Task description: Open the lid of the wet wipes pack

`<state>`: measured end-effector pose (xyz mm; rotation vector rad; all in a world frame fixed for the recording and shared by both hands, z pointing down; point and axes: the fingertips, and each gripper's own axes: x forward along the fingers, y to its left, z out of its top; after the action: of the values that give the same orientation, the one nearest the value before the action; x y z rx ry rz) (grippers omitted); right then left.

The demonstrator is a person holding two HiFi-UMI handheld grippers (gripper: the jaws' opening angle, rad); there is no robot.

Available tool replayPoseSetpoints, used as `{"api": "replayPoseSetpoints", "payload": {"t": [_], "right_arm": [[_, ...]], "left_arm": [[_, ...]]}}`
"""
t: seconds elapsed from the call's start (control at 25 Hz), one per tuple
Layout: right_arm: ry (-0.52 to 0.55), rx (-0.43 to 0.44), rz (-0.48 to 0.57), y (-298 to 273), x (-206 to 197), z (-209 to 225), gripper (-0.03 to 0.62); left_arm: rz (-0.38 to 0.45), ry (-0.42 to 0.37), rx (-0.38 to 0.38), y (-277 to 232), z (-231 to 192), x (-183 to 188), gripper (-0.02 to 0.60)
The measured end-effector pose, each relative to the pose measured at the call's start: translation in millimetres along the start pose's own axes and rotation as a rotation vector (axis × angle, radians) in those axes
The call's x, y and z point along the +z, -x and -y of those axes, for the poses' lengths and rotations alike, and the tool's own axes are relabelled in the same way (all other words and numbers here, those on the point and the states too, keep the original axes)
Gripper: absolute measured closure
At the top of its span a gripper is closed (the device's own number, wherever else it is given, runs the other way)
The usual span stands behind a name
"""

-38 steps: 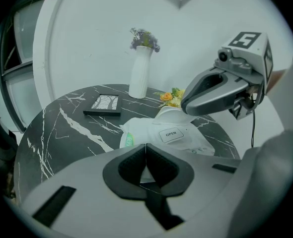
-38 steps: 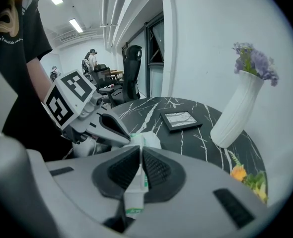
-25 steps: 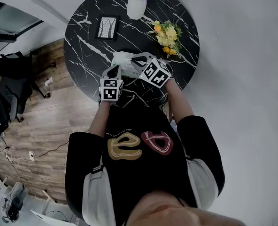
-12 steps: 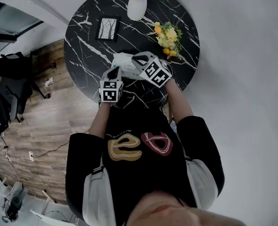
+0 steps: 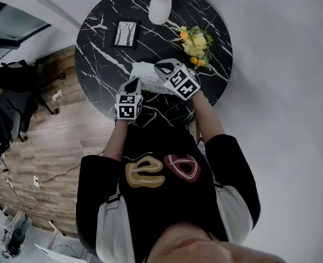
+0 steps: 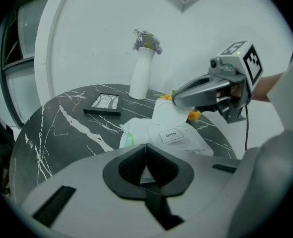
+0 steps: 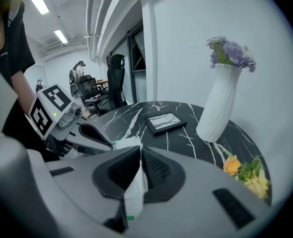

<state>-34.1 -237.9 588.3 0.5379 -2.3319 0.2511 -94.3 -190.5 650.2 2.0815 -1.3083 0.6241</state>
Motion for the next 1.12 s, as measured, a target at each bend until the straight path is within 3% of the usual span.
{"api": "replayPoseSetpoints", "payload": {"t": [0.28, 1.12], "right_arm": [[-0.048, -0.043, 0.028, -3, -4, 10, 0.571], [-0.181, -0.026, 0.021, -20, -12, 38, 0.551]], "left_arm": [[-0.008, -0.013, -0.002, 0, 1, 0, 0.563], [0.0, -0.019, -0.008, 0, 1, 0, 0.563]]}}
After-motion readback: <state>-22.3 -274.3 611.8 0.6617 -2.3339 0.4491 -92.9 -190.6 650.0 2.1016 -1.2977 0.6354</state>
